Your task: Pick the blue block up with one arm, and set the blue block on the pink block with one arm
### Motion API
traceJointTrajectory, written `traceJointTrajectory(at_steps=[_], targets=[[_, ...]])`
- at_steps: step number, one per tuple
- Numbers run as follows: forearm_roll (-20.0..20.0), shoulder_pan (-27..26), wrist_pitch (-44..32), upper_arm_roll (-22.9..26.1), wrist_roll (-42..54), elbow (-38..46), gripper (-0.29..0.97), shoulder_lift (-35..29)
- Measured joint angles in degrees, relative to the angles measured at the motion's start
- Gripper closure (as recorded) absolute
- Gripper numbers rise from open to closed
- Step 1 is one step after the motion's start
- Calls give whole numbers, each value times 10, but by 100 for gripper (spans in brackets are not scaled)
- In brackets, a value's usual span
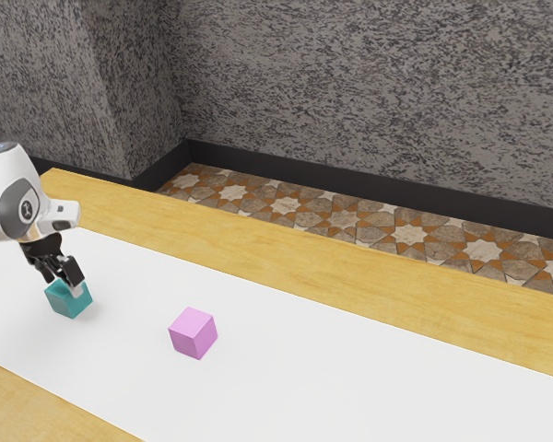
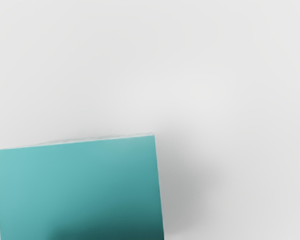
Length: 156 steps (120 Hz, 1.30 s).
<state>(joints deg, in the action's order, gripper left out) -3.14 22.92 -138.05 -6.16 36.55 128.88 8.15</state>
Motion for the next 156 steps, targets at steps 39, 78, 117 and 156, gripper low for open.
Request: traceJointTrajectory(at_steps=[39, 78, 117, 156], targets=[[-2, 0, -13, 0, 28, 0, 0, 16], [-5, 3, -22, 0, 44, -3, 0, 20], [-5, 5, -24, 0, 54, -16, 0, 25], [-5, 13, -24, 0, 60, -24, 0, 42]])
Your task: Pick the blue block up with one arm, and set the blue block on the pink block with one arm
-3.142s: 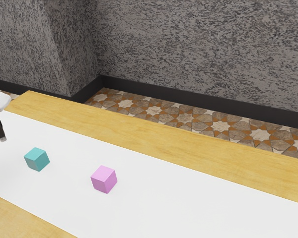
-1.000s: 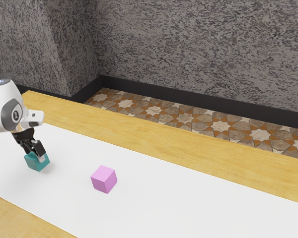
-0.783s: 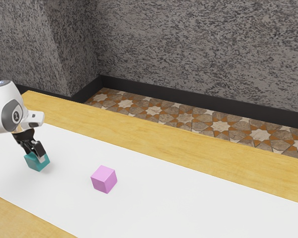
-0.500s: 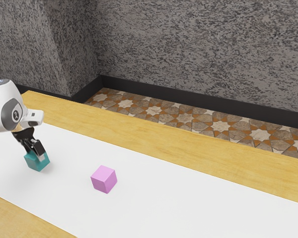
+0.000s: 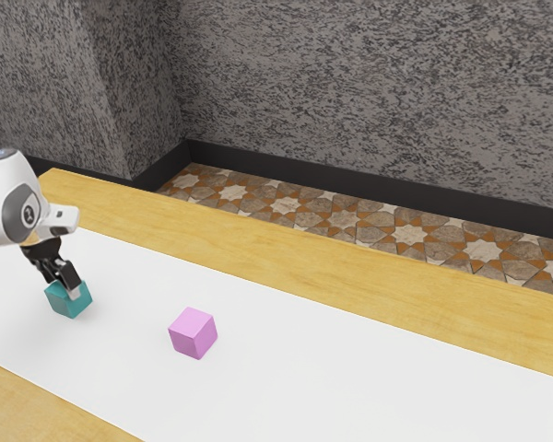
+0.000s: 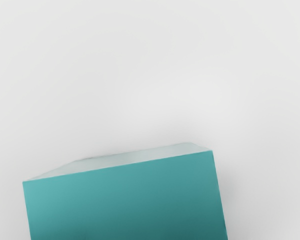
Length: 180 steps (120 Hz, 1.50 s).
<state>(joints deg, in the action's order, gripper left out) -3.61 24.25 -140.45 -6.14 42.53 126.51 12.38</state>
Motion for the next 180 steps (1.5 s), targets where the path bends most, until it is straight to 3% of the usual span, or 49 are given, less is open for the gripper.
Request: traceJointTrajectory(at_steps=[131, 156, 180], targets=[[-12, 0, -10, 9, 5, -2, 0, 25], [-12, 0, -10, 9, 5, -2, 18, 25], [-13, -1, -11, 9, 4, -2, 25, 24]])
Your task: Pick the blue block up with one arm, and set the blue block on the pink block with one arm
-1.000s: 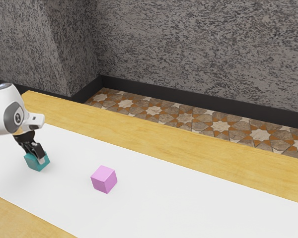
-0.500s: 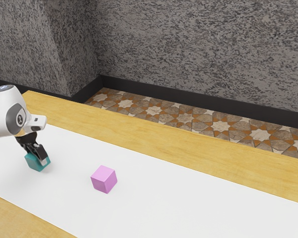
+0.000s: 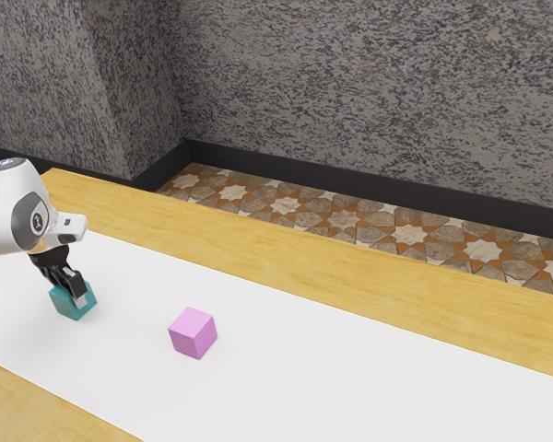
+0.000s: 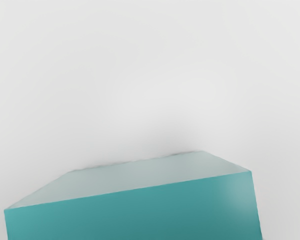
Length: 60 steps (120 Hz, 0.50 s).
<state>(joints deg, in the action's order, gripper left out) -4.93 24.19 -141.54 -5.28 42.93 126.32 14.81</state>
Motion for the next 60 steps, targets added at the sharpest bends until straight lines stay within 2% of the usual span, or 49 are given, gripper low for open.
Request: traceJointTrajectory(at_steps=[38, 60], targets=[[-2, 0, -1, 0, -3, 0, 26, 1], [-2, 0, -1, 0, -5, 0, 31, -5]])
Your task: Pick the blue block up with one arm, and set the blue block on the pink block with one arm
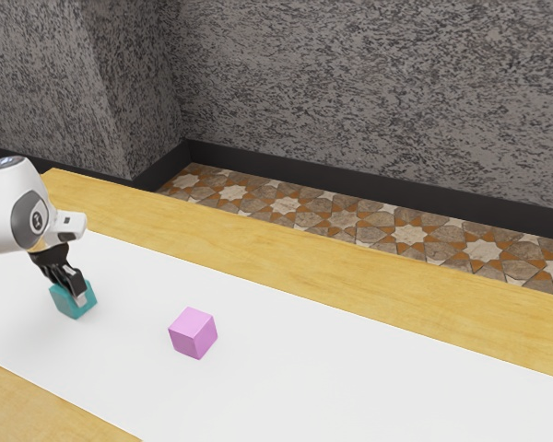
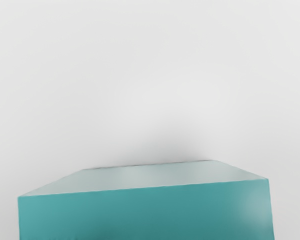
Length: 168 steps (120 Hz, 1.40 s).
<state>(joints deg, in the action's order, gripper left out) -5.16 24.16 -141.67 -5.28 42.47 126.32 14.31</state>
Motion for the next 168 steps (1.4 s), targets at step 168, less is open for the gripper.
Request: traceJointTrajectory(at_steps=[168], targets=[[-38, -91, 127, 239, -329, 48, 33, -146]])
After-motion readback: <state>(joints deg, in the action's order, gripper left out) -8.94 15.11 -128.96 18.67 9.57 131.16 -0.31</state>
